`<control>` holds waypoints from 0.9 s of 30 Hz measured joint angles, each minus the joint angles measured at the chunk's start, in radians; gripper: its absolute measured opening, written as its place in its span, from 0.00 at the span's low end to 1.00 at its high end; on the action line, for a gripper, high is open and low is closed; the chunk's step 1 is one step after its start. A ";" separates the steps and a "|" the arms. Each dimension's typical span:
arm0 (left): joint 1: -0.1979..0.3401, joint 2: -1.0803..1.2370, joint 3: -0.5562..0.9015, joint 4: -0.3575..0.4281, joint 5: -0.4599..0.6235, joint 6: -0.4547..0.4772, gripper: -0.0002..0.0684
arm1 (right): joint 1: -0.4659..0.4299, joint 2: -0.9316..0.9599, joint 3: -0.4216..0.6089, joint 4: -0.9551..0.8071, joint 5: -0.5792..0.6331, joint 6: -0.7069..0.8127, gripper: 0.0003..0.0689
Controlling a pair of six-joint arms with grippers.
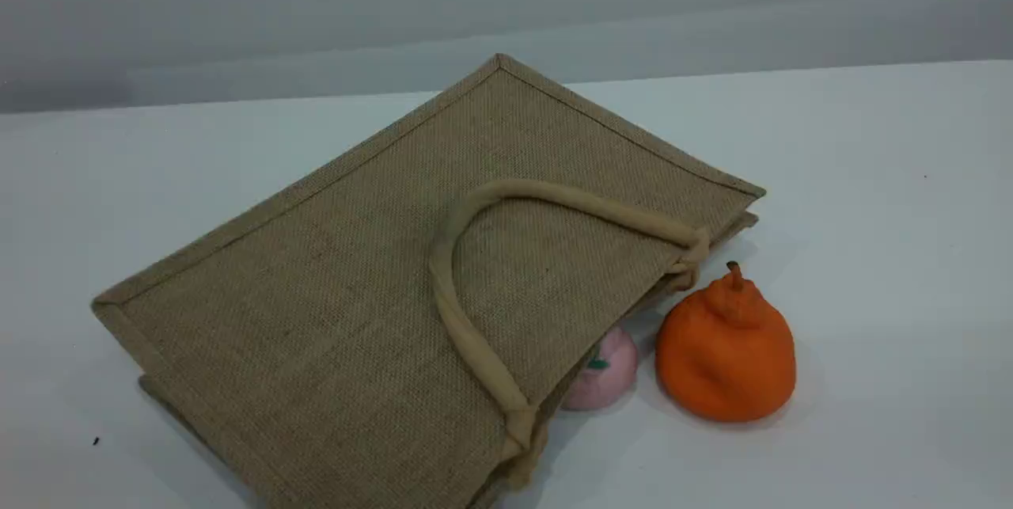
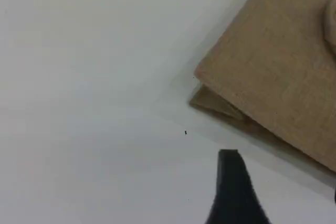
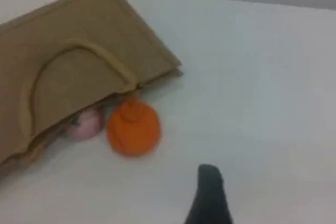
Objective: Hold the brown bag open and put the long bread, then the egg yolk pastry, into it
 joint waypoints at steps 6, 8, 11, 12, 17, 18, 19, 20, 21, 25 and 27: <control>0.000 0.000 0.000 0.000 0.003 0.000 0.58 | -0.136 -0.033 0.000 0.000 0.000 0.000 0.70; 0.000 0.000 0.000 0.000 0.003 0.000 0.58 | -0.157 -0.033 0.000 0.000 0.005 0.000 0.70; 0.000 0.000 0.000 0.000 0.006 0.000 0.58 | -0.158 -0.032 0.000 0.000 0.002 0.000 0.70; 0.000 0.000 0.000 0.000 0.006 0.000 0.58 | -0.156 -0.032 0.000 0.000 0.002 0.000 0.70; 0.018 0.000 0.000 0.000 0.006 0.000 0.58 | -0.154 -0.031 0.000 0.000 0.002 0.000 0.70; 0.038 0.000 0.000 -0.001 0.006 0.002 0.58 | -0.154 -0.031 0.000 0.000 0.002 0.000 0.70; 0.058 0.000 0.000 -0.001 0.006 0.002 0.58 | -0.154 -0.031 0.000 0.000 0.002 0.000 0.70; 0.083 0.000 0.000 -0.001 0.006 0.002 0.58 | -0.154 -0.031 0.000 0.000 0.002 0.000 0.70; 0.104 -0.005 0.000 -0.001 0.006 0.002 0.58 | -0.154 -0.031 0.000 0.000 0.002 0.000 0.70; 0.130 -0.069 0.000 -0.001 0.005 0.001 0.58 | -0.154 -0.031 0.000 0.000 -0.001 0.000 0.70; 0.130 -0.108 0.000 -0.001 0.005 0.001 0.58 | -0.154 -0.031 0.000 0.000 -0.001 0.000 0.70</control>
